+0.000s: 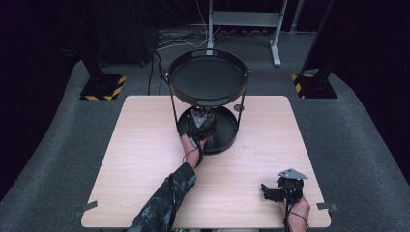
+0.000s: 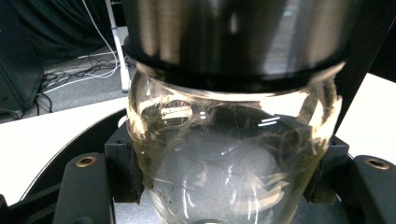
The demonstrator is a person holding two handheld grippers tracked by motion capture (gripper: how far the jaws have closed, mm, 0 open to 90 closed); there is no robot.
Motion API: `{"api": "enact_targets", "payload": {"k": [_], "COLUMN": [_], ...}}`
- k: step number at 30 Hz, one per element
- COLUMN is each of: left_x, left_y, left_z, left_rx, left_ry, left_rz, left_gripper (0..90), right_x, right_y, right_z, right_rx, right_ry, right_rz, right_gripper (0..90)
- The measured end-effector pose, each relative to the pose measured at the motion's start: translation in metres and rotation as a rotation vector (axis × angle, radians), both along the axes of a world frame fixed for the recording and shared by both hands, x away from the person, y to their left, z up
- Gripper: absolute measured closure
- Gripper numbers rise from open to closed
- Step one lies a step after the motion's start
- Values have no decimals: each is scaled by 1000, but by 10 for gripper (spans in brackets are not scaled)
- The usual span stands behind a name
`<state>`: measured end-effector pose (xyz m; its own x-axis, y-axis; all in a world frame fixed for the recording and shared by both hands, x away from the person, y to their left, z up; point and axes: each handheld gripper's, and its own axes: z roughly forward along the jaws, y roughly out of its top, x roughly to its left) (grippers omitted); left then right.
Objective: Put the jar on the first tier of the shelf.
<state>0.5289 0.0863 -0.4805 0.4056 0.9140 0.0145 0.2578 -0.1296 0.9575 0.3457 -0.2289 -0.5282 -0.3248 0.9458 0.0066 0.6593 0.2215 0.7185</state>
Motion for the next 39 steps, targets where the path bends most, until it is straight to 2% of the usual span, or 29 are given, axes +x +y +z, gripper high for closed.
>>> {"api": "enact_targets", "payload": {"k": [13,16,18,19,21,24,27,30,35,39], "left_x": [0,-2,-4,-6,-8,-12,-18,-25,-45,-63], "left_y": [-1,-3,-3,-3,-2,4,12,23,40,55], "left_z": [3,9,13,15,18,25,30,36,43,45], "left_rx": [12,34,29,51,69,93,90,108,108,137], "left_ry": [20,40,72,85,115,133,144,155,148,150], "left_rz": [3,15,-8,-14,-30,-53,-58,-65,-91,-105], "left_gripper": [303,200,144,120,41,3,3,3,3,3], "right_x": [0,0,0,0,0,0,0,0,0,0], "right_y": [0,0,0,0,0,0,0,0,0,0], "right_z": [0,0,0,0,0,0,0,0,0,0], "right_rx": [1,1,0,0,-1,-1,-1,0,0,-1], "right_ry": [-1,-1,0,0,0,0,0,-1,-1,-1], "right_rz": [0,0,0,0,0,0,0,0,0,0], "right_gripper": [13,12,13,13,13,13,13,13,12,12]}}
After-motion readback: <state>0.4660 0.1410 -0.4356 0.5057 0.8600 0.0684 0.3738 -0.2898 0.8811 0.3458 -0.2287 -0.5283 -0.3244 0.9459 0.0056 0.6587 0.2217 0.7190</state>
